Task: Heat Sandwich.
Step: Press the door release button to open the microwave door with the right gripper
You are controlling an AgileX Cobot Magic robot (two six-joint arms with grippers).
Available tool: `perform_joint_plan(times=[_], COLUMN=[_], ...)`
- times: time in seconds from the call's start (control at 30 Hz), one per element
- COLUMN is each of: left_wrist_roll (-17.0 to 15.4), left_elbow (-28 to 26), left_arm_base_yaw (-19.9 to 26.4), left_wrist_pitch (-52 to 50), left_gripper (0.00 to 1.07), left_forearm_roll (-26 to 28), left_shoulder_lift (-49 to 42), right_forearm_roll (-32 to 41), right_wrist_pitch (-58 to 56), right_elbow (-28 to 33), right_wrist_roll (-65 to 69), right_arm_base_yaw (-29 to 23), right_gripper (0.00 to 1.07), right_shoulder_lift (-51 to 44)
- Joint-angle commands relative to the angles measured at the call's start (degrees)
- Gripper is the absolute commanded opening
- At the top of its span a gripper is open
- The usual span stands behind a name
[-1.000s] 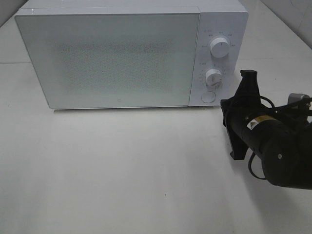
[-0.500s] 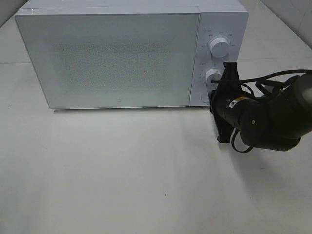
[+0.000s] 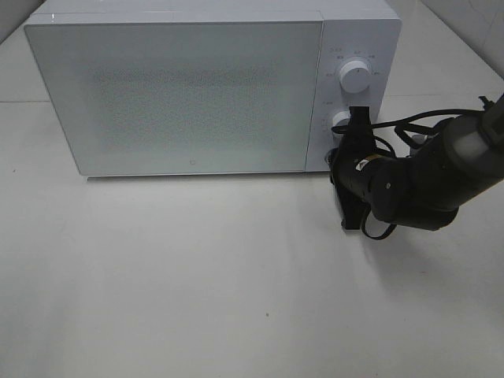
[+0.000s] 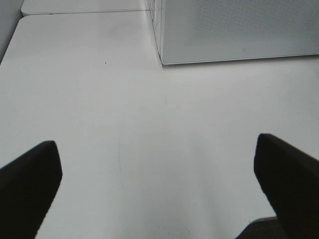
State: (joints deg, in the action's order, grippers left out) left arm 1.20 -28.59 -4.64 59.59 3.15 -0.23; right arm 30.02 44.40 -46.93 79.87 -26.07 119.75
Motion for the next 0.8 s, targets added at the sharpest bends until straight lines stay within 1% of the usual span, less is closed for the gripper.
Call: perform_joint_plan(times=[0.03, 0.07, 0.13, 0.5, 0.63, 0.77, 0.8], left_wrist_roll=[-0.29, -0.29, -0.29, -0.29, -0.29, -0.29, -0.29], left_elbow=[0.17, 0.17, 0.17, 0.17, 0.17, 0.17, 0.17], left_arm_base_yaw=[0.23, 0.23, 0.23, 0.23, 0.23, 0.23, 0.23], left_wrist_pitch=[-0.17, -0.17, -0.17, -0.17, -0.17, -0.17, -0.17], left_gripper=[1.04, 1.04, 1.04, 1.04, 1.04, 1.04, 1.04], left_forearm_roll=[0.23, 0.23, 0.23, 0.23, 0.23, 0.23, 0.23], left_shoulder_lift=[-1.38, -1.38, -1.38, -1.38, -1.38, -1.38, -1.38], right_forearm_roll=[1.03, 1.26, 1.32, 1.72, 1.72, 1.55, 1.55], right_wrist_pitch=[3.90, 6.76, 9.05, 14.38, 16.04, 20.11, 20.11], right_elbow=[-0.69, -0.69, -0.69, -0.74, -2.12, -5.79, -5.79], right_wrist_roll=[-0.74, -1.26, -1.72, -1.95, -2.06, -3.55, -3.55], right_arm_base_yaw=[0.17, 0.17, 0.17, 0.17, 0.17, 0.17, 0.17], right_gripper=[0.01, 0.01, 0.01, 0.01, 0.01, 0.01, 0.01], right_shoulder_lift=[0.29, 0.29, 0.29, 0.29, 0.34, 2.06, 2.06])
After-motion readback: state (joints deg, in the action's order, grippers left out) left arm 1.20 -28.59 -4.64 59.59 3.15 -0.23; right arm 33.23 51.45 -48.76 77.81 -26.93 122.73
